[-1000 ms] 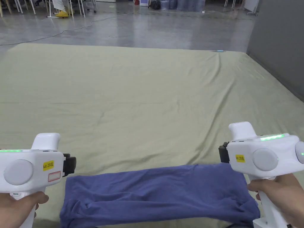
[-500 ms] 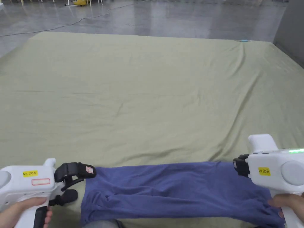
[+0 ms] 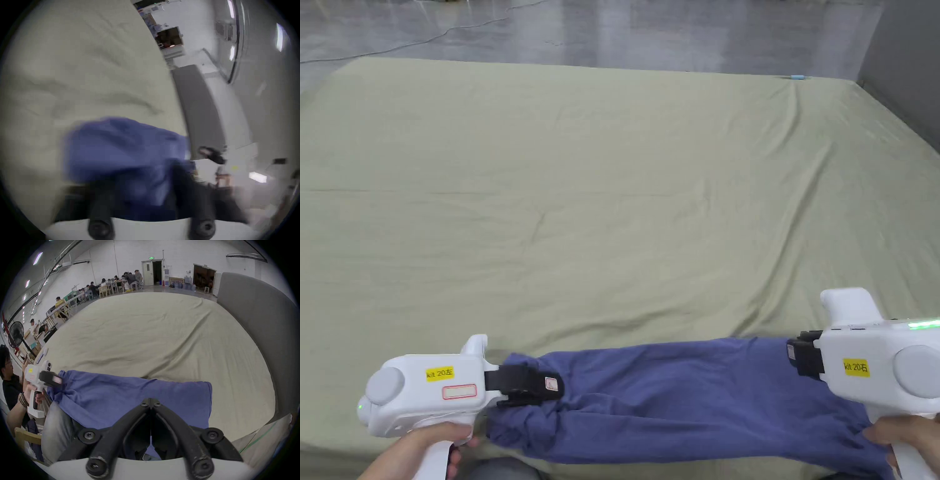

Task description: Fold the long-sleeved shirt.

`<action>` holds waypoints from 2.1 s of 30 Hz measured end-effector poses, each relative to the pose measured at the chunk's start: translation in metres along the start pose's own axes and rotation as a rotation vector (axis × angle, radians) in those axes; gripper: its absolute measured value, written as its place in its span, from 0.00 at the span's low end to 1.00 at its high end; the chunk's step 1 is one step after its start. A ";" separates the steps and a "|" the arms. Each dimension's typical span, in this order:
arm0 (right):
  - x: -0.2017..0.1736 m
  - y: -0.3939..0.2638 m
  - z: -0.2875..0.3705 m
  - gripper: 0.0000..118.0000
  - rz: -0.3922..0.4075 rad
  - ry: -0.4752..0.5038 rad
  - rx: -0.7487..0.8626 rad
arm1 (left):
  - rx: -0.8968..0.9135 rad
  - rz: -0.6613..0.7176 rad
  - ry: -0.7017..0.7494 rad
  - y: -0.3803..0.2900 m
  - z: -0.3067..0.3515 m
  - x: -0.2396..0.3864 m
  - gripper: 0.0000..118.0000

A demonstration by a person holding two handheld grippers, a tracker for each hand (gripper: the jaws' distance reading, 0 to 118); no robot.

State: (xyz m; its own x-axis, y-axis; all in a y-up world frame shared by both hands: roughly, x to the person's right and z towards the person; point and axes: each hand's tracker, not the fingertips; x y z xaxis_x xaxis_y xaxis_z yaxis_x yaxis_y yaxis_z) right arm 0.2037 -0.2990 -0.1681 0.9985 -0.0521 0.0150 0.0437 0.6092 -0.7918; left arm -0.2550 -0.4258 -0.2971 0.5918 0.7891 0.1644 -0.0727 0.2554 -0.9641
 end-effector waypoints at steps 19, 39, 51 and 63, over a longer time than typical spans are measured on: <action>-0.001 -0.002 0.004 0.00 0.005 0.018 -0.005 | 0.270 0.023 0.241 0.040 0.188 -0.029 0.00; 0.004 -0.006 0.000 0.00 -0.021 0.024 0.005 | -0.078 -0.099 0.066 0.024 -0.060 0.175 0.00; 0.015 -0.011 0.001 0.00 -0.043 0.015 -0.007 | -0.121 -0.107 -0.032 0.028 -0.087 0.171 0.83; 0.004 -0.009 -0.003 0.00 -0.014 0.044 -0.010 | 0.115 -0.401 0.387 -0.017 -0.037 0.165 0.00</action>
State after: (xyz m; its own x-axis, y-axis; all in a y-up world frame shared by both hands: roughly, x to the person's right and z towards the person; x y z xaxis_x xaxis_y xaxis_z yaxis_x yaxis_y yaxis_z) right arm 0.2069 -0.3074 -0.1629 0.9954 -0.0954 -0.0006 0.0570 0.5999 -0.7980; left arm -0.1259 -0.3209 -0.2610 0.8408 0.3610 0.4035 0.1440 0.5693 -0.8094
